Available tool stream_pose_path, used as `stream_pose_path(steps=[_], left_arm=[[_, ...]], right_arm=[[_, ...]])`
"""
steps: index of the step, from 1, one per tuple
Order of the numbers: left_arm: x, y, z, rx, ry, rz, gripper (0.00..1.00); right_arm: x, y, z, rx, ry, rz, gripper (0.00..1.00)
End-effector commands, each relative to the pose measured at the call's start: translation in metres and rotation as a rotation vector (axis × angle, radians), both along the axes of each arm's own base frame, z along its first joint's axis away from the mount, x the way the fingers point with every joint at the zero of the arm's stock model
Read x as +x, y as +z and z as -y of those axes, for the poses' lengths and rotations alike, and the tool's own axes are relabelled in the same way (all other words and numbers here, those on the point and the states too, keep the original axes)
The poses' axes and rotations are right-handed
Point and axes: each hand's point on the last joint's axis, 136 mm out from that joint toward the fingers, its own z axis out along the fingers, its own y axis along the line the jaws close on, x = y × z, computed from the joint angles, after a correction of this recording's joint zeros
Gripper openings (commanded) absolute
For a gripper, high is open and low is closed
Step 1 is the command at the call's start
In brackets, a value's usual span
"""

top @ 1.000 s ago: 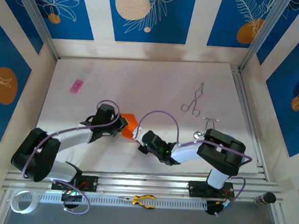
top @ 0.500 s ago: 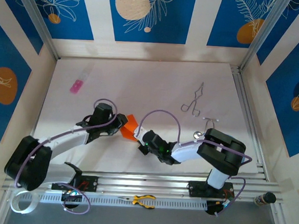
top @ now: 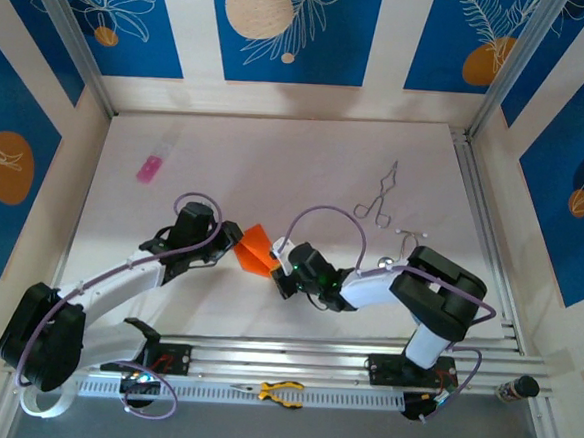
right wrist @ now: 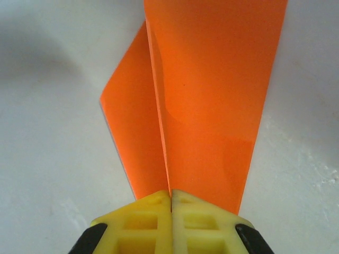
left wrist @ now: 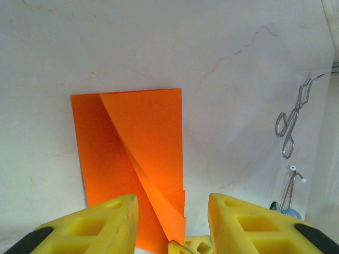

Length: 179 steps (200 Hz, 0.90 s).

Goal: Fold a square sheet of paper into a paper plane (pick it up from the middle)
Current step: Fourth fold the wing at the center of the table.

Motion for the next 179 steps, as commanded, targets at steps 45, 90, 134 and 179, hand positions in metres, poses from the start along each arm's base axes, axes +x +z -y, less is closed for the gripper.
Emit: stream_pose_path(steps=[45, 90, 134, 179], left_arm=[[0.004, 0.000, 0.001, 0.007, -0.015, 0.009, 0.39], [0.005, 0.001, 0.005, -0.001, -0.033, 0.019, 0.43], [0.010, -0.007, 0.024, -0.057, -0.087, -0.020, 0.57], [0.011, -0.020, 0.027, -0.086, -0.058, -0.074, 0.59]], right_arm=[[-0.010, 0.022, -0.006, 0.204, 0.039, -0.198, 0.02], [-0.009, 0.018, -0.005, 0.212, 0.026, -0.219, 0.01], [-0.008, 0.018, -0.007, 0.140, 0.045, -0.130, 0.02], [-0.005, 0.017, -0.012, 0.039, 0.050, -0.013, 0.03]])
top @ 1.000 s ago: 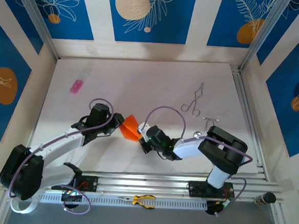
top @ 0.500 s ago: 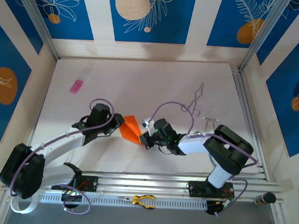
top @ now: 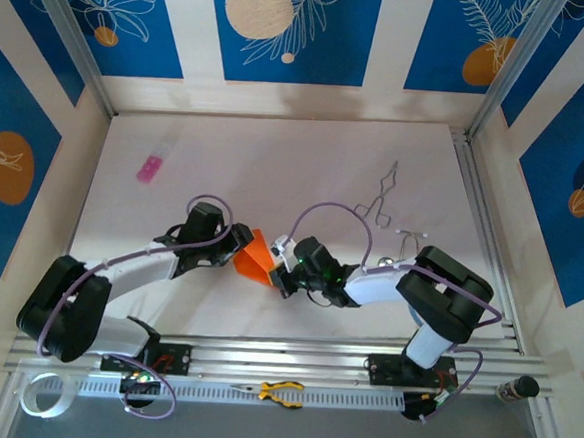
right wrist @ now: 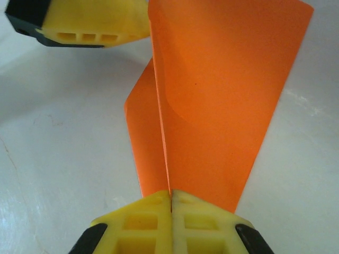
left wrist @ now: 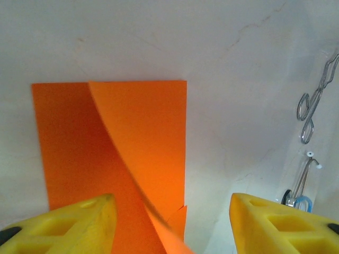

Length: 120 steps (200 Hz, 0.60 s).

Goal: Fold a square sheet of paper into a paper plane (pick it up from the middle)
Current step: Fourth fold the wing at the center of the table.

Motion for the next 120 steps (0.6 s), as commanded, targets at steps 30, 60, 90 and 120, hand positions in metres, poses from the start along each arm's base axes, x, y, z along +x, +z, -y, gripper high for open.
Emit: stream_pose_path(steps=[30, 60, 90, 120], left_arm=[[0.007, 0.008, 0.004, -0.041, 0.026, 0.001, 0.56], [0.004, 0.002, 0.002, -0.038, 0.035, -0.021, 0.42], [0.003, 0.002, -0.003, -0.033, 0.059, -0.023, 0.28], [0.003, 0.006, -0.005, -0.032, 0.070, -0.015, 0.14]], right_arm=[[0.003, 0.009, -0.008, -0.094, 0.023, 0.189, 0.04], [0.003, 0.007, -0.009, -0.145, 0.025, 0.269, 0.08], [0.003, 0.004, -0.007, -0.211, 0.024, 0.349, 0.09], [0.004, 0.004, -0.007, -0.257, 0.016, 0.423, 0.13]])
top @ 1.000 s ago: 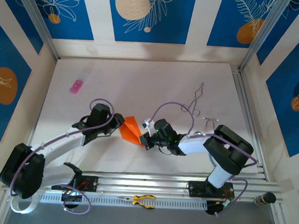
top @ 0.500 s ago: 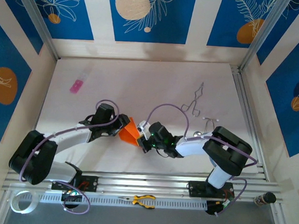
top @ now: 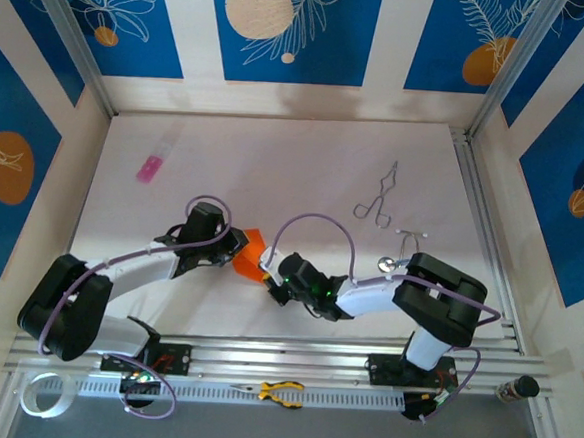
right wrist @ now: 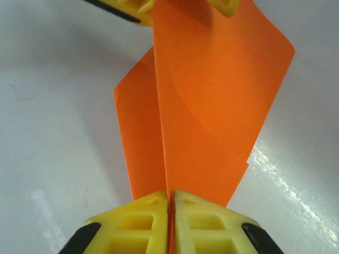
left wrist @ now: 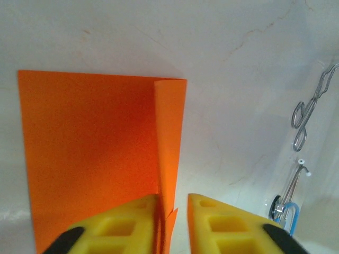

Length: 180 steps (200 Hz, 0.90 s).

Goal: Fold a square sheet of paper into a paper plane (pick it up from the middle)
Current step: Fourth fold the wing at the center of the table.

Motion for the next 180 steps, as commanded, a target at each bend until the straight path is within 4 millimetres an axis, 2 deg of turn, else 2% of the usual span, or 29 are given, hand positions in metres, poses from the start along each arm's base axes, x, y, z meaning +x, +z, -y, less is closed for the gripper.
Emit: stream_pose_path(steps=[1, 17, 52, 137, 180], left_arm=[[0.0021, 0.0060, -0.0047, 0.000, 0.024, 0.017, 0.13], [0.0028, 0.0075, -0.0045, -0.003, 0.025, 0.020, 0.07], [0.0040, 0.0080, -0.0030, -0.010, 0.024, 0.022, 0.00], [0.0050, 0.0089, -0.0029, -0.011, 0.025, 0.026, 0.00], [0.0049, 0.0081, -0.0030, -0.007, 0.023, 0.025, 0.00]], right_arm=[[0.0102, 0.0067, -0.0020, -0.044, -0.021, 0.115, 0.13], [0.0109, 0.0064, -0.0014, -0.063, -0.026, 0.143, 0.16], [0.0110, 0.0061, -0.0021, -0.086, -0.033, 0.186, 0.17], [0.0133, 0.0051, 0.0006, -0.088, -0.058, 0.188, 0.17], [0.0113, 0.0043, -0.0005, -0.078, -0.050, 0.170, 0.09]])
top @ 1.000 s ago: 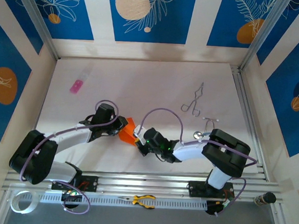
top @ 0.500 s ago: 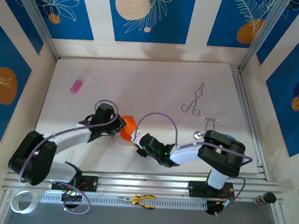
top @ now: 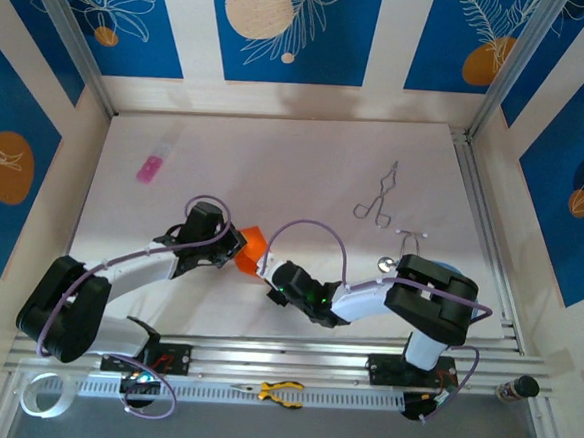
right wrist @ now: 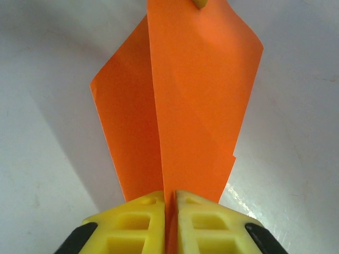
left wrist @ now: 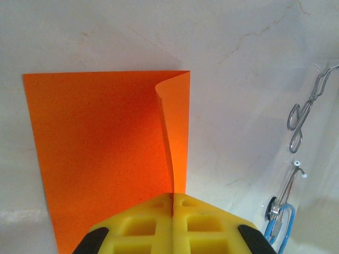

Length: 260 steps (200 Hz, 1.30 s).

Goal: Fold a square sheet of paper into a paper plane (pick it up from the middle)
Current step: Fourth fold the wing at the center of the table.

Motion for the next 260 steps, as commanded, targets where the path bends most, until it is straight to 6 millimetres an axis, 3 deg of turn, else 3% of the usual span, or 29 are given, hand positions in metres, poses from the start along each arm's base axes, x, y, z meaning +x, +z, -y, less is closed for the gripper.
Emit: stream_pose_path(steps=[1, 35, 95, 149, 260], left_arm=[[0.004, 0.006, -0.003, 0.001, 0.011, 0.024, 0.00], [0.005, 0.008, -0.003, 0.006, 0.011, 0.034, 0.08], [0.004, 0.022, -0.016, 0.071, 0.025, 0.076, 0.41], [0.001, 0.034, -0.027, 0.104, 0.043, 0.118, 0.44], [0.002, 0.030, -0.019, 0.083, 0.012, 0.111, 0.40]], right_arm=[[0.002, 0.008, -0.008, 0.036, 0.000, 0.009, 0.09], [0.002, 0.007, -0.010, 0.065, -0.002, -0.040, 0.04], [-0.001, 0.007, -0.014, 0.205, 0.002, -0.230, 0.01], [-0.004, 0.009, -0.014, 0.353, 0.010, -0.450, 0.01], [0.000, 0.005, -0.016, 0.449, -0.037, -0.693, 0.01]])
